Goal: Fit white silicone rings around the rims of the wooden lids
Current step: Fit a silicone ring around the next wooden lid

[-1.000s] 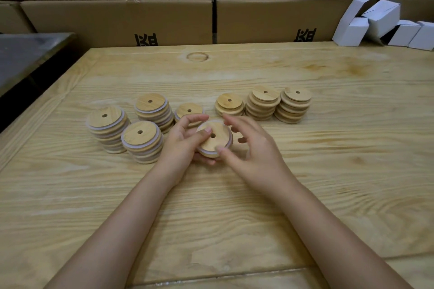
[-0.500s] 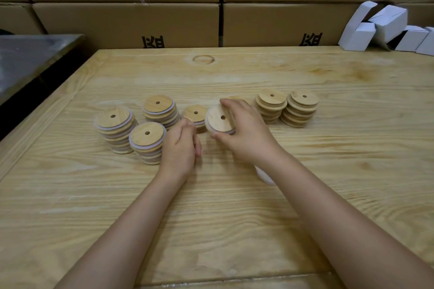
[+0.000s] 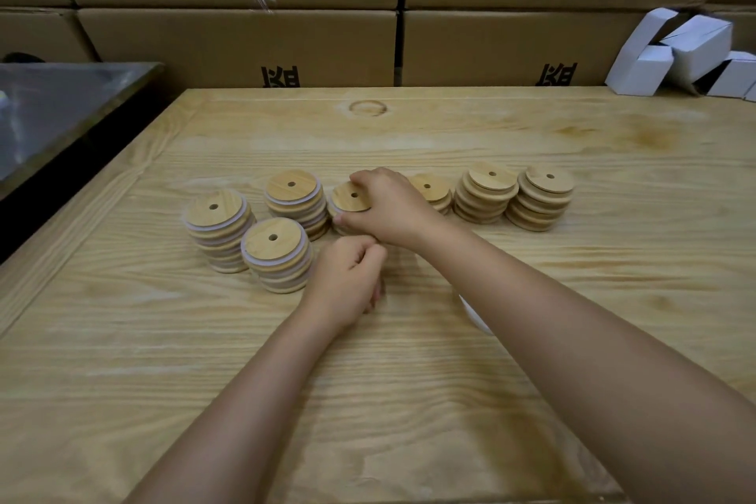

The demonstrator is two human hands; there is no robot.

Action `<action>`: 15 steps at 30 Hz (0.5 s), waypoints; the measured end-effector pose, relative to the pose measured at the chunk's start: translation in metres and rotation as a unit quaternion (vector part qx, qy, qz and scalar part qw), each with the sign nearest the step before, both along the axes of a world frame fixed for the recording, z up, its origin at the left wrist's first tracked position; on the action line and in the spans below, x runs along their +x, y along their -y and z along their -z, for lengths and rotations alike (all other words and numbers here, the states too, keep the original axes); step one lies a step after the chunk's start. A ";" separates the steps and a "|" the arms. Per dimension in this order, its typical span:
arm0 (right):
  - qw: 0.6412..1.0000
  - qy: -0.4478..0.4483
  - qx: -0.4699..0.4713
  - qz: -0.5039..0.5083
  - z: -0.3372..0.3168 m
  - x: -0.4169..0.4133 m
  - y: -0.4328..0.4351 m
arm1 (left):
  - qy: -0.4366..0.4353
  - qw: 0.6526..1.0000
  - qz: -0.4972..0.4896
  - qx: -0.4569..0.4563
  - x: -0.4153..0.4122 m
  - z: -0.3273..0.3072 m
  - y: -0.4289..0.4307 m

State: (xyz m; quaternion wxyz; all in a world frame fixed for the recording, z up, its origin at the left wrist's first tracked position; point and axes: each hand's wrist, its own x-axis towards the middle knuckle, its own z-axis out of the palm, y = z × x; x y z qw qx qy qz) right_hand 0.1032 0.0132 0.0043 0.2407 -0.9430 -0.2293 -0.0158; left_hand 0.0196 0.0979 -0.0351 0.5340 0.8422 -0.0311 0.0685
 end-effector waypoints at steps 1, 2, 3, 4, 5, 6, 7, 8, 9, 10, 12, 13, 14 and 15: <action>1.000 0.002 -0.003 -0.002 0.000 0.001 -0.001 | -0.002 1.000 -0.001 -0.001 0.000 0.000 0.000; 1.000 0.003 -0.005 -0.003 0.000 0.002 -0.001 | -0.004 1.000 -0.002 0.001 0.001 0.000 0.000; 1.000 0.004 -0.007 -0.002 0.000 0.003 -0.001 | -0.005 1.000 -0.003 0.005 0.001 0.000 0.000; 1.000 0.004 -0.010 -0.002 0.000 0.004 0.000 | -0.005 1.000 -0.003 0.011 0.001 0.000 0.000; 1.000 0.003 -0.013 -0.003 0.000 0.005 0.000 | -0.003 1.000 -0.003 0.017 0.001 0.000 0.001; 1.000 0.003 -0.018 -0.004 0.001 0.005 0.001 | -0.001 1.000 -0.001 0.024 0.001 0.000 0.001; 1.000 0.005 -0.020 -0.006 0.001 0.005 0.002 | 0.002 0.999 0.001 0.032 0.001 0.000 0.001; 1.000 0.006 -0.015 -0.005 0.001 0.004 0.002 | 0.004 0.999 0.005 0.039 0.001 0.000 0.001; 1.000 0.008 -0.002 0.000 -0.001 0.004 0.004 | 0.005 0.999 0.008 0.044 0.001 0.000 0.001; 1.000 0.018 0.015 0.014 -0.003 0.005 0.007 | 0.005 0.999 0.012 0.045 0.001 0.001 0.000; 0.996 0.068 0.018 0.053 -0.010 0.009 0.017 | -0.001 0.999 0.014 0.036 0.002 0.001 0.000; 0.993 0.095 -0.012 0.070 -0.014 0.012 0.024 | -0.004 0.999 0.013 0.031 0.002 0.001 0.000; 0.989 0.112 -0.057 0.077 -0.017 0.015 0.032 | -0.006 0.999 0.012 0.030 0.002 0.002 0.000; 0.985 0.116 -0.106 0.075 -0.020 0.016 0.039 | -0.008 0.999 0.012 0.031 0.002 0.002 0.000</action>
